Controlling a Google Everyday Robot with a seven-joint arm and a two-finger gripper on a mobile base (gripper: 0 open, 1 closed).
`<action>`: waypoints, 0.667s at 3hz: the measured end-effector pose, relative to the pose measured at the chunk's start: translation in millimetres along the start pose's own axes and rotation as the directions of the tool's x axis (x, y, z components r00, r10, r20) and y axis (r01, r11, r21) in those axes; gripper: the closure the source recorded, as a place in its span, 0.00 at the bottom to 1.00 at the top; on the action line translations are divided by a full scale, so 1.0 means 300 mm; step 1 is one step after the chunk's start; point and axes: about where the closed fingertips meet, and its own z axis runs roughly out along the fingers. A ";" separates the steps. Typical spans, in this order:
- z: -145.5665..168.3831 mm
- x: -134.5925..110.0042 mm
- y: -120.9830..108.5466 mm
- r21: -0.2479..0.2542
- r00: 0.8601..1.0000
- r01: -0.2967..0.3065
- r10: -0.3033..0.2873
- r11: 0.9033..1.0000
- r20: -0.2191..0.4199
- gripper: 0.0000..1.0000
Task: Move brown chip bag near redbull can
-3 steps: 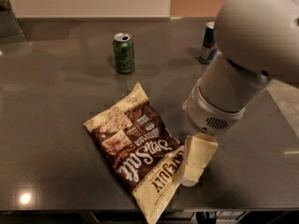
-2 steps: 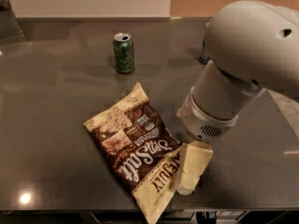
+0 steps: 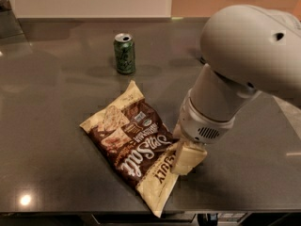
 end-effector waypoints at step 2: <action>-0.097 0.012 -0.070 0.080 1.000 -0.006 0.006 0.997 -0.001 0.87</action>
Offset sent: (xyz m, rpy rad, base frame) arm 0.0467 -0.0290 0.0534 -0.0174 -0.1481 -0.0558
